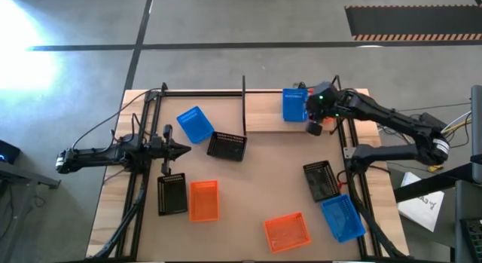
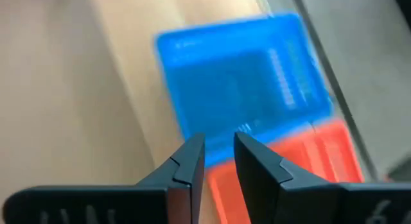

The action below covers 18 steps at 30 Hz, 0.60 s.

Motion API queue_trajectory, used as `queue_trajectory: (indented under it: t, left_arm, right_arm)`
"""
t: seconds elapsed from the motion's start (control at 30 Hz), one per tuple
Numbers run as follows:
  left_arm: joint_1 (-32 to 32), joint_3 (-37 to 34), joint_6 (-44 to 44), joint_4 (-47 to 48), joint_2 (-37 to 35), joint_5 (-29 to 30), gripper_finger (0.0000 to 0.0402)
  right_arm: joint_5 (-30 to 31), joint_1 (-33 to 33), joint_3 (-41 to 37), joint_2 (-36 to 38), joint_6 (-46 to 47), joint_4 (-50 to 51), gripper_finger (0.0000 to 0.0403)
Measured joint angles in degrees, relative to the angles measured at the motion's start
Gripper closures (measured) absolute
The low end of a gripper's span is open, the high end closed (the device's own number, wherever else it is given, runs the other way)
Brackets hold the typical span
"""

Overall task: Stack baskets on shelf by color
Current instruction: Put the middle blue bin on the shelf

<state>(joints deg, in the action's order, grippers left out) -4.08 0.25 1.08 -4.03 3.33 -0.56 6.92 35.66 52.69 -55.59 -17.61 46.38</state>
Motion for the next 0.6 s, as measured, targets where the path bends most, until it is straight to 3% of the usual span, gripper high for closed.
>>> queue_trajectory:
  t: [0.17,0.43,0.6]
  left_arm:
    - [0.00,0.00,-0.01,-0.01,0.00,-0.01,0.0402]
    - [0.00,0.00,0.00,0.00,0.00,0.00,0.0402]
    - [-0.01,0.00,0.00,0.00,0.00,-0.02,0.0402]
  right_arm:
    - [8.59,3.47,-2.28,1.88,7.47,1.13,0.0352]
    - [7.55,8.43,-4.40,-3.38,7.73,0.50,0.0390]
    - [4.03,9.38,-4.16,-8.13,7.03,-0.04,0.0394]
